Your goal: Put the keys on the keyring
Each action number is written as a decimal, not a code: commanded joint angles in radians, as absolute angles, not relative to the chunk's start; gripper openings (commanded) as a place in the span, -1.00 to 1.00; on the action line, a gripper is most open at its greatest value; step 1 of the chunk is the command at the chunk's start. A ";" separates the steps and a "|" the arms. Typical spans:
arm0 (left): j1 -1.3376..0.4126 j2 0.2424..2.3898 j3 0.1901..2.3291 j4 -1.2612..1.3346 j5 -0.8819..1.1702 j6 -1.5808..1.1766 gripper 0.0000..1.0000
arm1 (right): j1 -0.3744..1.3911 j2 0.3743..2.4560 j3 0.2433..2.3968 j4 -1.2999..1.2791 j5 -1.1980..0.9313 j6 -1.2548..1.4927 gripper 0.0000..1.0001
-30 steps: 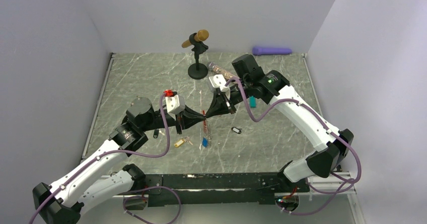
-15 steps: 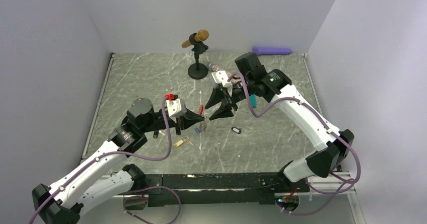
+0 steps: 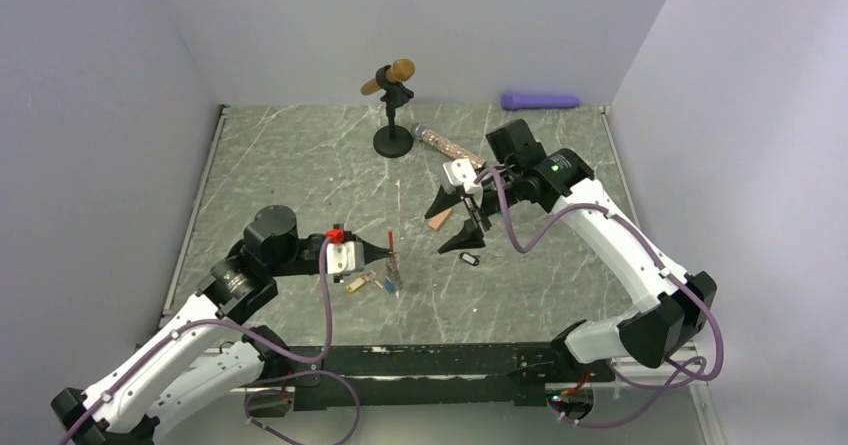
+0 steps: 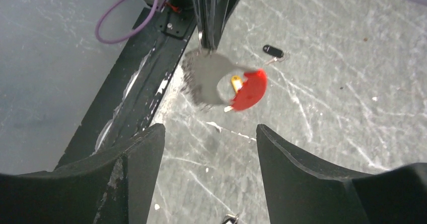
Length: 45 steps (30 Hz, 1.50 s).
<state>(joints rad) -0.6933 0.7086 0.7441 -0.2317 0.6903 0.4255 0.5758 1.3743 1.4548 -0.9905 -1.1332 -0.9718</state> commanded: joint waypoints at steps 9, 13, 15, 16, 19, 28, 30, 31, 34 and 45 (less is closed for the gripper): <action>-0.698 0.613 0.764 -0.331 0.827 0.761 -1.00 | 0.552 1.324 1.284 -1.089 -1.096 -1.280 0.55; -0.700 0.598 0.763 -0.336 0.851 0.798 -1.00 | 0.533 1.323 1.264 -1.127 -1.095 -1.344 0.56; -0.703 0.596 0.767 -0.349 0.856 0.824 -1.00 | 0.513 1.324 1.257 -1.133 -1.100 -1.352 0.57; -0.704 0.593 0.768 -0.355 0.858 0.843 -1.00 | 0.501 1.326 1.256 -1.137 -1.102 -1.356 0.57; -0.707 0.590 0.774 -0.370 0.869 0.877 -1.00 | 0.457 1.338 1.259 -1.155 -1.111 -1.372 0.57; -0.710 0.562 0.744 -0.238 0.900 0.794 -1.00 | 0.282 1.384 1.288 -1.233 -1.169 -1.427 0.57; -0.709 0.564 0.741 -0.174 0.890 0.697 -1.00 | 0.227 1.389 1.289 -1.254 -1.184 -1.439 0.58; -0.709 0.565 0.740 -0.140 0.876 0.641 -1.00 | 0.201 1.391 1.285 -1.260 -1.190 -1.443 0.58; -0.707 0.575 0.743 -0.082 0.851 0.505 -1.00 | 0.123 1.390 1.257 -1.261 -1.205 -1.448 0.58; -0.602 0.642 0.774 0.054 0.967 0.176 -1.00 | -0.095 1.384 1.187 -1.224 -1.244 -1.401 0.62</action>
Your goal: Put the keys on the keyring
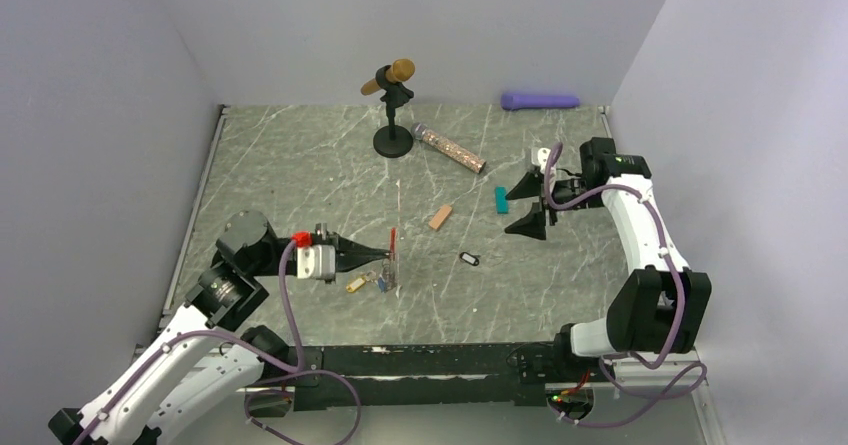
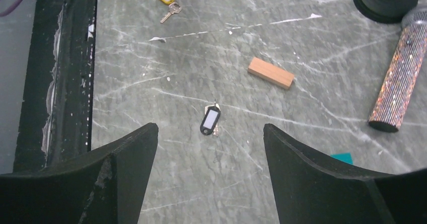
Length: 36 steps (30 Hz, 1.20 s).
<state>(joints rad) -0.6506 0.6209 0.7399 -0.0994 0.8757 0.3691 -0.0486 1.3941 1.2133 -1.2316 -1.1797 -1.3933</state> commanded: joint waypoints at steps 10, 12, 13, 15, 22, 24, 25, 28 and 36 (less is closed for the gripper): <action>-0.502 0.699 0.687 0.434 1.068 -0.278 -1.00 | -0.171 1.385 1.131 -1.189 -1.264 -1.385 0.65; -0.477 0.719 0.659 0.568 1.090 -0.414 -1.00 | -0.174 1.386 1.128 -1.186 -1.265 -1.386 0.65; -0.469 0.726 0.648 0.625 1.097 -0.460 -1.00 | -0.176 1.387 1.125 -1.187 -1.266 -1.387 0.65; -0.453 0.742 0.630 0.725 1.105 -0.539 -1.00 | -0.175 1.382 1.122 -1.186 -1.267 -1.388 0.65; -0.428 0.787 0.606 0.917 1.134 -0.680 -1.00 | -0.177 1.371 1.106 -1.193 -1.273 -1.407 0.66; -0.428 0.791 0.606 0.919 1.142 -0.682 -1.00 | -0.176 1.369 1.104 -1.193 -1.276 -1.408 0.66; -0.428 0.795 0.606 0.930 1.147 -0.691 -1.00 | -0.176 1.369 1.104 -1.193 -1.276 -1.408 0.66; -0.428 0.825 0.607 1.019 1.163 -0.781 -1.00 | -0.177 1.369 1.106 -1.196 -1.280 -1.410 0.66; -0.423 0.873 0.609 1.152 1.165 -0.928 -1.00 | -0.176 1.374 1.107 -1.198 -1.282 -1.413 0.66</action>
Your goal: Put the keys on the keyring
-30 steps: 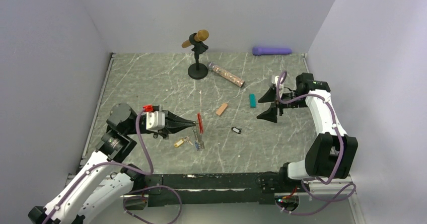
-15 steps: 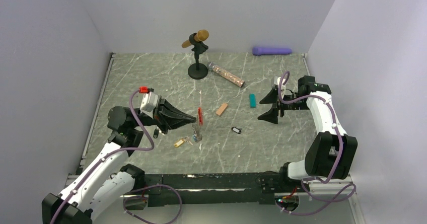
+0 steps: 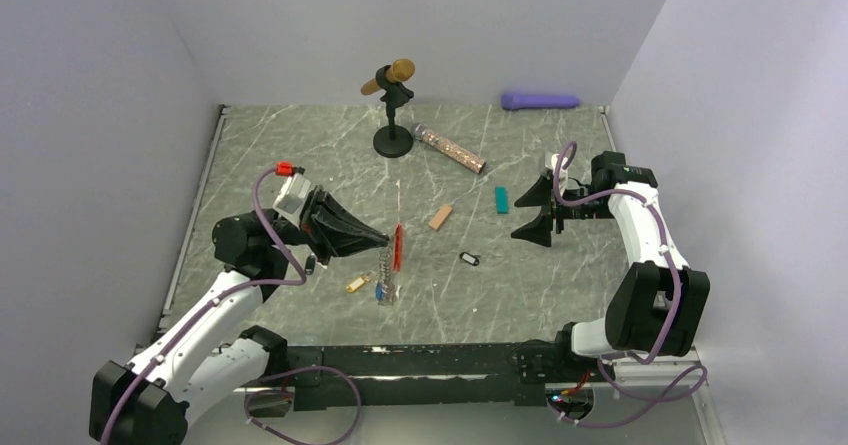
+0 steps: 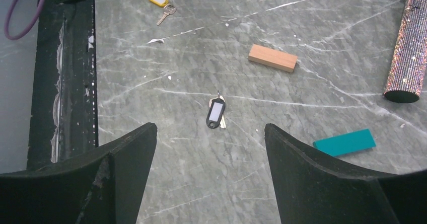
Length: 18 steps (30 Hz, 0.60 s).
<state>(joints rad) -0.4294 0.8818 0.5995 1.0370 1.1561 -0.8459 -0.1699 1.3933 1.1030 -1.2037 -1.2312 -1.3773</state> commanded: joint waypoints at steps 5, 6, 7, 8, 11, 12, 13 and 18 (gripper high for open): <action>-0.423 0.874 0.606 1.171 1.173 -0.934 -1.00 | -0.177 1.377 1.108 -1.198 -1.283 -1.414 0.66; -0.423 0.874 0.603 1.176 1.179 -0.932 -1.00 | -0.177 1.376 1.106 -1.199 -1.283 -1.414 0.66; -0.423 0.873 0.600 1.188 1.188 -0.925 -1.00 | -0.177 1.377 1.106 -1.197 -1.283 -1.415 0.66; -0.423 0.870 0.593 1.214 1.208 -0.912 -1.00 | -0.176 1.376 1.105 -1.198 -1.283 -1.415 0.66; -0.423 0.833 0.520 1.406 1.255 -0.832 -1.00 | -0.176 1.377 1.106 -1.198 -1.285 -1.420 0.66; -0.423 0.812 0.485 1.459 1.259 -0.776 -1.00 | -0.176 1.377 1.107 -1.200 -1.285 -1.422 0.66; -0.423 0.789 0.451 1.498 1.267 -0.723 -1.00 | -0.177 1.379 1.110 -1.202 -1.287 -1.424 0.66; -0.423 0.709 0.342 1.566 1.353 -0.451 -1.00 | -0.177 1.375 1.119 -1.219 -1.296 -1.438 0.66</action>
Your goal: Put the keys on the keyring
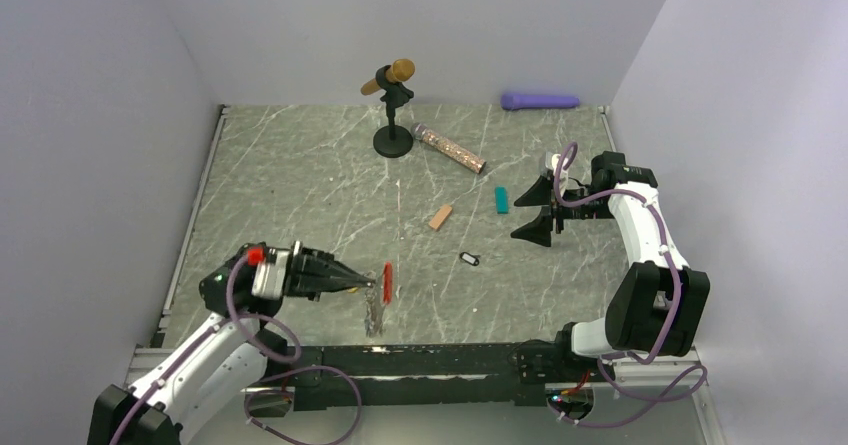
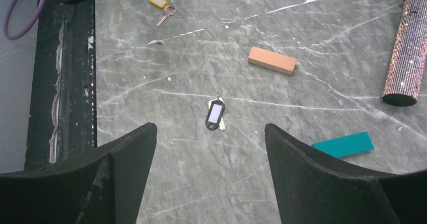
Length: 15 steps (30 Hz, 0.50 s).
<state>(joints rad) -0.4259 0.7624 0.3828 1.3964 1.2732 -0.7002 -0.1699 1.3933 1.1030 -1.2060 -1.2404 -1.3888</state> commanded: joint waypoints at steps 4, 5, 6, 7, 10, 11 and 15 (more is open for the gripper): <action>-0.420 0.657 0.329 1.400 1.377 -0.274 -1.00 | -0.176 1.369 1.117 -1.228 -1.298 -1.448 0.66; -0.420 0.644 0.331 1.355 1.381 -0.236 -1.00 | -0.177 1.366 1.118 -1.229 -1.299 -1.450 0.66; -0.420 0.629 0.333 1.303 1.382 -0.195 -1.00 | -0.178 1.365 1.119 -1.230 -1.299 -1.451 0.66; -0.420 0.614 0.336 1.253 1.382 -0.152 -1.00 | -0.178 1.363 1.120 -1.233 -1.301 -1.454 0.67; -0.420 0.550 0.367 1.002 1.374 0.049 -1.00 | -0.177 1.362 1.121 -1.237 -1.304 -1.459 0.67; -0.420 0.519 0.384 0.889 1.371 0.163 -1.00 | -0.178 1.362 1.122 -1.242 -1.307 -1.463 0.67; -0.438 0.455 0.490 0.375 1.326 0.551 -1.00 | -0.177 1.365 1.129 -1.256 -1.317 -1.481 0.66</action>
